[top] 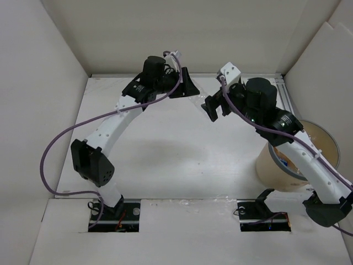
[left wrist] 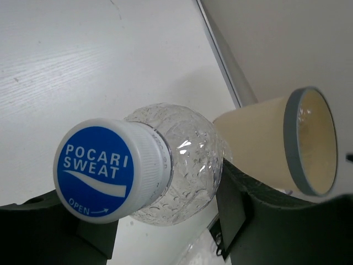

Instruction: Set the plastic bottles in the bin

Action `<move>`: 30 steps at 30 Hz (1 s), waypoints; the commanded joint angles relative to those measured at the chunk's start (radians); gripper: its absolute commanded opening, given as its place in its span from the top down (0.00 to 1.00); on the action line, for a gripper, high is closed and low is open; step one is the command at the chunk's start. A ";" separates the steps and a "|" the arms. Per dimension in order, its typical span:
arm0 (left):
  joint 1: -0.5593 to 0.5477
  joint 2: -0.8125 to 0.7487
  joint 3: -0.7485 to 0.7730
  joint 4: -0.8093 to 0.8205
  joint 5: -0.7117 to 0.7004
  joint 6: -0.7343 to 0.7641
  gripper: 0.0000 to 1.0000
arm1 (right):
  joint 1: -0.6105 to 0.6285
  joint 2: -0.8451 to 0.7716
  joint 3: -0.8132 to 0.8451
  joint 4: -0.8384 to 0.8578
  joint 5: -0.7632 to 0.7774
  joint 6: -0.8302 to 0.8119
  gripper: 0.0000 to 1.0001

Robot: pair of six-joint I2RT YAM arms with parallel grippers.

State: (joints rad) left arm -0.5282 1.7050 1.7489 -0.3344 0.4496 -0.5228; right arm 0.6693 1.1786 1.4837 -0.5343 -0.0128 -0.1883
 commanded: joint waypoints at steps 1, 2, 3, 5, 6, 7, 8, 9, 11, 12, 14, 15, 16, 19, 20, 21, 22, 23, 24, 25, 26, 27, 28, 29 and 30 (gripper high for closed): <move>-0.003 -0.134 -0.035 -0.019 0.093 0.073 1.00 | 0.006 0.059 0.075 0.025 0.011 -0.069 0.00; -0.003 -0.152 -0.046 -0.018 0.104 0.073 1.00 | 0.015 0.073 0.075 0.014 -0.007 -0.069 0.00; -0.003 -0.171 -0.046 -0.009 0.124 0.073 1.00 | 0.015 0.085 0.084 0.014 -0.018 -0.069 0.00; -0.003 -0.221 -0.057 0.000 0.139 0.061 1.00 | 0.025 0.099 0.070 0.014 -0.018 -0.069 0.00; -0.003 -0.234 -0.057 0.009 0.158 0.049 1.00 | 0.026 0.099 0.061 0.031 -0.033 -0.069 0.00; -0.003 -0.245 -0.057 0.009 0.167 0.049 1.00 | 0.026 0.099 0.041 0.052 -0.048 -0.069 0.00; -0.003 -0.254 -0.048 0.009 0.167 0.038 1.00 | 0.035 0.099 0.041 0.053 -0.062 -0.069 0.00; -0.003 -0.268 -0.048 0.009 0.167 0.038 1.00 | 0.035 0.108 0.041 0.065 -0.087 -0.059 0.00; -0.003 -0.280 -0.048 0.029 0.181 0.024 1.00 | 0.044 0.118 0.032 0.077 -0.119 -0.059 0.00; -0.003 -0.280 -0.048 0.043 0.210 0.015 1.00 | 0.044 0.118 0.023 0.091 -0.119 -0.045 0.02; -0.003 -0.289 -0.071 0.076 0.254 -0.006 1.00 | 0.044 0.118 -0.005 0.146 -0.141 -0.045 0.15; -0.003 -0.300 -0.071 0.096 0.270 -0.006 1.00 | 0.044 0.118 -0.017 0.170 -0.150 -0.033 0.25; -0.003 -0.300 -0.081 0.109 0.270 -0.016 1.00 | 0.044 0.104 -0.026 0.190 -0.186 -0.033 0.64; -0.003 -0.321 -0.092 0.120 0.244 -0.025 0.49 | 0.044 0.076 -0.049 0.231 -0.187 -0.010 0.93; 0.007 -0.321 -0.092 0.129 0.224 -0.025 0.15 | 0.044 0.076 -0.049 0.243 -0.155 0.004 0.94; 0.007 -0.335 -0.092 0.129 0.201 -0.034 0.00 | 0.044 0.064 -0.060 0.243 -0.127 0.004 0.94; 0.007 -0.350 -0.092 0.138 0.143 -0.034 0.00 | 0.044 0.053 -0.060 0.243 -0.087 0.013 0.96; 0.007 -0.350 -0.092 0.138 0.095 -0.043 0.00 | 0.044 0.053 -0.071 0.243 0.033 0.024 0.96; 0.007 -0.366 -0.079 0.138 0.033 -0.054 0.00 | 0.032 0.040 -0.080 0.229 0.089 0.061 0.96; 0.007 -0.384 -0.078 0.109 -0.038 -0.077 0.00 | 0.015 0.017 -0.080 0.215 0.149 0.093 0.96; 0.007 -0.398 -0.078 0.100 -0.174 -0.091 0.00 | -0.008 -0.002 -0.095 0.215 0.210 0.134 0.97; 0.007 -0.412 -0.087 0.100 -0.231 -0.103 0.00 | -0.075 -0.022 -0.106 0.206 0.311 0.236 0.99; 0.007 -0.427 -0.100 0.100 -0.277 -0.103 0.00 | -0.115 -0.068 -0.129 0.185 0.365 0.303 0.99; 0.007 -0.456 -0.117 0.116 -0.319 -0.112 0.00 | -0.161 -0.092 -0.141 0.168 0.411 0.370 1.00; 0.007 -0.467 -0.152 0.130 -0.319 -0.103 0.00 | -0.209 -0.118 -0.155 0.146 0.440 0.421 1.00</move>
State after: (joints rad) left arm -0.5228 1.3212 1.6352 -0.2649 0.3035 -0.5980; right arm 0.5632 1.1564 1.3430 -0.3969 0.1879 0.0120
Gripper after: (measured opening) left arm 0.997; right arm 0.589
